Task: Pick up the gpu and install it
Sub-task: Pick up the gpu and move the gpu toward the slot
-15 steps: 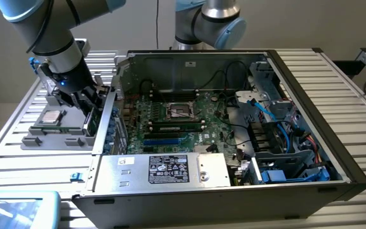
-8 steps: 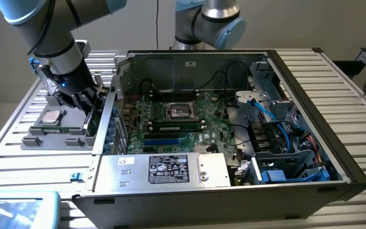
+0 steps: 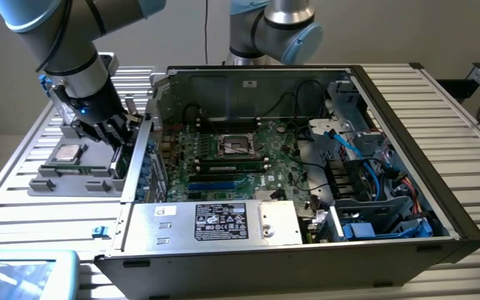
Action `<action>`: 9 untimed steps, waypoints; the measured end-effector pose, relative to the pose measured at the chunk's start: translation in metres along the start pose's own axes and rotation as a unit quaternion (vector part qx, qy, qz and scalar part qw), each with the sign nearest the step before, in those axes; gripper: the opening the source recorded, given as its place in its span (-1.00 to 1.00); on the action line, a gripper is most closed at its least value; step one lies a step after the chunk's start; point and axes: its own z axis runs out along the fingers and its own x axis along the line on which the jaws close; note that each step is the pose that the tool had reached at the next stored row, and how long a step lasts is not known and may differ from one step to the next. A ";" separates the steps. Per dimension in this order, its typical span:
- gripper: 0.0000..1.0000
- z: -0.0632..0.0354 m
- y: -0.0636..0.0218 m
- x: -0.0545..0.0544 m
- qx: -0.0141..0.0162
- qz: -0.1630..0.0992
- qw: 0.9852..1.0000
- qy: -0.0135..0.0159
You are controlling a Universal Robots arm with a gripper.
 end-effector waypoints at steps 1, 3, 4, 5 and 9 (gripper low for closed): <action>-0.44 -0.0001 -0.0001 0.000 0.000 0.000 1.000 0.000; -0.44 -0.0037 0.0004 0.001 0.000 0.000 1.000 0.000; -0.44 -0.0082 0.0010 0.001 0.000 0.000 1.000 0.000; -0.44 -0.0130 0.0016 0.001 0.000 0.000 1.000 0.000; -0.44 -0.0310 0.0040 0.002 0.000 0.000 1.000 0.000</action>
